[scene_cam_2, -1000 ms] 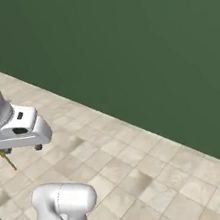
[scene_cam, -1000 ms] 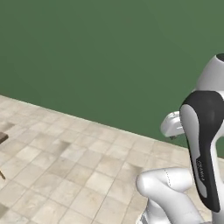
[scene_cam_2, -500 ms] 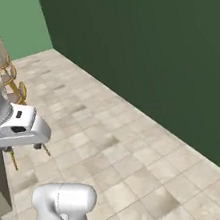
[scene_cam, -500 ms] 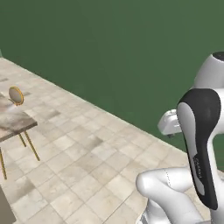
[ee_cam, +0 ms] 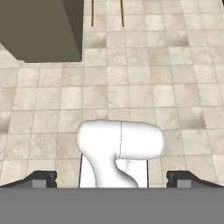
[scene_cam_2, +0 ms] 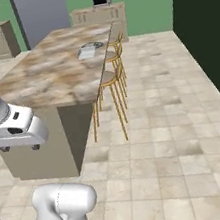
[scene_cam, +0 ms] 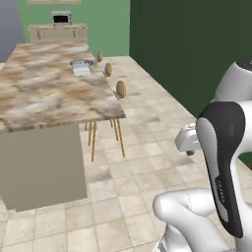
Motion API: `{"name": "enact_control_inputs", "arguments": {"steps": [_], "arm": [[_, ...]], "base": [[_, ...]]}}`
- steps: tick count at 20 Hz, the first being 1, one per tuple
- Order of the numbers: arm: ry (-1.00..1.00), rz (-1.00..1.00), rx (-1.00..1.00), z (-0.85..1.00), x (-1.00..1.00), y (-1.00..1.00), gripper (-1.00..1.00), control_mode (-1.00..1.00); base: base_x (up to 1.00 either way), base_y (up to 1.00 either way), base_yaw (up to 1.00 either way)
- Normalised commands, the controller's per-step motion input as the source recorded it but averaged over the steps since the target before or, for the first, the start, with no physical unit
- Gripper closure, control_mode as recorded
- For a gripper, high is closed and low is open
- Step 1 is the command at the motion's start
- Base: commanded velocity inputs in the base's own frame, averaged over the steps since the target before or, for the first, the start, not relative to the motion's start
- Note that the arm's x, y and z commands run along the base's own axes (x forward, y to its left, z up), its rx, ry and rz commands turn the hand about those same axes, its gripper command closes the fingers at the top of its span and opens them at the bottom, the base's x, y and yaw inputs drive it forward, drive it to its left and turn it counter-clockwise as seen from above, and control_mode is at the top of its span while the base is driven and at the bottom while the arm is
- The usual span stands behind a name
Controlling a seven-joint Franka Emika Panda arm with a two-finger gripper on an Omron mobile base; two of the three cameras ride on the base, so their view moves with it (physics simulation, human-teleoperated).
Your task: Place two dumplings into each of the tupperware containers and then place the containers in the fridge.
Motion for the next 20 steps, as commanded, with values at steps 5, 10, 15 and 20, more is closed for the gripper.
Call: {"name": "enact_control_inputs", "arguments": {"steps": [5, 10, 15, 20], "arm": [[0.00, 0.00, 0.00, 0.00, 0.00, 0.00, -1.00, 1.00], [0.00, 0.00, 0.00, 0.00, 0.00, 0.00, -1.00, 1.00], [0.00, 0.00, 0.00, 0.00, 0.00, 0.00, -1.00, 1.00], [0.00, 0.00, 0.00, 0.00, 0.00, 0.00, -1.00, 1.00]], "base": [[0.38, -0.66, 0.39], [0.69, -1.00, 0.24], [0.95, -0.98, 0.13], [1.00, -0.96, 0.08]]}}
